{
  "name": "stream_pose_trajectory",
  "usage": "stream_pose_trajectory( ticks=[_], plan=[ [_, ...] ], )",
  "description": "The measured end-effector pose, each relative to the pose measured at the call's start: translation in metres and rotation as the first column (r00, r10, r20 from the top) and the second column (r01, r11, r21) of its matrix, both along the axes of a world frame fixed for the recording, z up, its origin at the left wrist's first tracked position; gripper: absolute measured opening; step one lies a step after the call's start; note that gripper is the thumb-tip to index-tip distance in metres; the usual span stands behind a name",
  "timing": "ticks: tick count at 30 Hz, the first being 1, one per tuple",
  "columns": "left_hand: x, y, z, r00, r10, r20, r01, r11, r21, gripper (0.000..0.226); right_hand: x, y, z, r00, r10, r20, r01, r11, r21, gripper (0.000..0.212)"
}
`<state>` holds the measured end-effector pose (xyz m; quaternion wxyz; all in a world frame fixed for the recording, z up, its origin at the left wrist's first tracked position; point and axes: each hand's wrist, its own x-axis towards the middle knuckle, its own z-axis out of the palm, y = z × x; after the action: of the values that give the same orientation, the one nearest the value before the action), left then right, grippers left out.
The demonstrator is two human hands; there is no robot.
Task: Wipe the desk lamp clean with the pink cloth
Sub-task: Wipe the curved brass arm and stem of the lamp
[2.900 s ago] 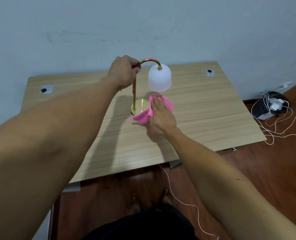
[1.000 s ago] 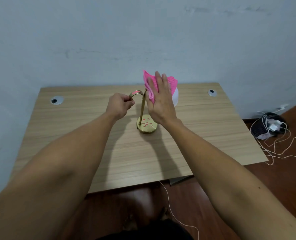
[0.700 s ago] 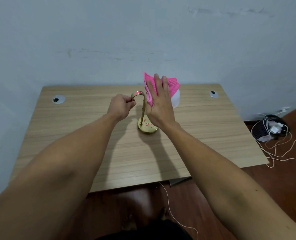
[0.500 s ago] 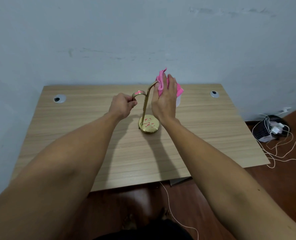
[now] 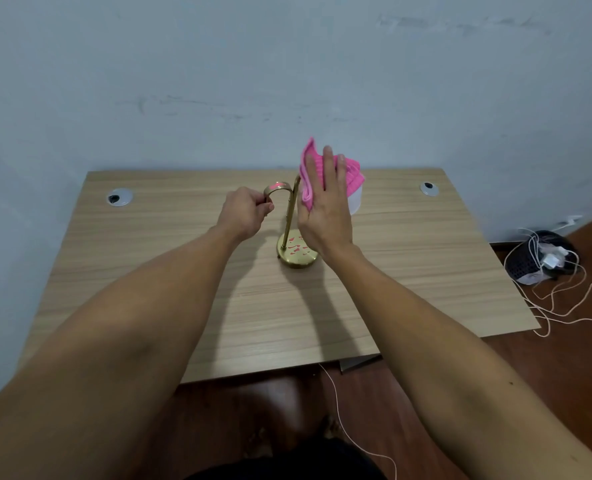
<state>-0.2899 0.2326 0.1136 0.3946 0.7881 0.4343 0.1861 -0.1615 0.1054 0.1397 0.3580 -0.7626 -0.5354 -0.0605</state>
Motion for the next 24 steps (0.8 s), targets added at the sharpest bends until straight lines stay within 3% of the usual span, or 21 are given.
stream_pose_trajectory(
  ticks=[3, 5, 8, 10, 11, 12, 14, 15, 16, 18, 21, 23, 24],
  plan=[
    [0.0, 0.0, 0.001, 1.0, 0.0, -0.001, 0.0, 1.0, -0.002, 0.016, 0.005, -0.002, -0.017, 0.977, 0.111, 0.182, -0.11, 0.994, -0.016, 0.07],
    [0.0, 0.0, 0.002, 1.0, 0.0, -0.009, 0.0, 1.0, -0.003, 0.015, 0.001, -0.01, -0.027, 0.982, 0.146, 0.12, -0.145, 0.989, -0.012, 0.069],
    [0.0, 0.001, 0.001, 1.0, -0.01, -0.018, 0.011, 1.0, 0.011, 0.016, -0.01, -0.026, -0.034, 0.991, 0.1, -0.087, -0.102, 0.995, -0.01, 0.059],
    [0.0, 0.001, 0.0, 1.0, 0.0, -0.024, 0.0, 1.0, 0.019, 0.017, -0.02, -0.029, -0.031, 0.898, -0.025, -0.439, 0.035, 0.999, 0.015, 0.041],
    [0.0, 0.0, 0.001, 1.0, 0.007, -0.024, -0.006, 1.0, 0.02, 0.017, -0.025, -0.025, -0.024, 0.741, -0.099, -0.665, 0.147, 0.989, 0.016, 0.039],
    [0.001, 0.0, 0.001, 1.0, 0.012, -0.021, -0.012, 1.0, 0.018, 0.017, -0.027, -0.022, -0.016, 0.506, -0.142, -0.851, 0.267, 0.964, -0.003, 0.043],
    [0.001, -0.001, 0.002, 1.0, 0.012, -0.02, -0.011, 1.0, 0.022, 0.016, -0.029, -0.016, 0.0, 0.032, -0.041, -0.999, 0.387, 0.922, -0.025, 0.039],
    [0.001, -0.001, 0.002, 1.0, 0.011, -0.026, -0.011, 0.999, 0.03, 0.016, -0.028, -0.013, 0.01, -0.105, 0.04, -0.994, 0.406, 0.914, -0.006, 0.035],
    [0.001, -0.001, 0.002, 0.999, 0.014, -0.031, -0.012, 0.999, 0.035, 0.016, -0.027, -0.01, 0.02, -0.168, 0.105, -0.98, 0.433, 0.901, 0.022, 0.033],
    [0.001, -0.002, 0.001, 0.999, 0.021, -0.032, -0.02, 0.999, 0.03, 0.017, -0.025, -0.004, 0.041, -0.194, 0.165, -0.967, 0.487, 0.872, 0.051, 0.031],
    [0.002, -0.003, 0.001, 0.999, 0.029, -0.024, -0.029, 0.999, 0.023, 0.018, -0.025, 0.009, 0.067, -0.113, 0.199, -0.974, 0.523, 0.845, 0.112, 0.024],
    [0.002, -0.003, 0.002, 0.999, 0.033, -0.022, -0.033, 0.999, 0.019, 0.018, -0.029, 0.016, 0.075, 0.026, 0.079, -0.997, 0.504, 0.86, 0.081, 0.02],
    [0.002, -0.003, 0.003, 0.999, 0.034, -0.021, -0.034, 0.999, 0.015, 0.017, -0.033, 0.015, 0.075, 0.152, 0.008, -0.988, 0.438, 0.896, 0.075, 0.02]
  ],
)
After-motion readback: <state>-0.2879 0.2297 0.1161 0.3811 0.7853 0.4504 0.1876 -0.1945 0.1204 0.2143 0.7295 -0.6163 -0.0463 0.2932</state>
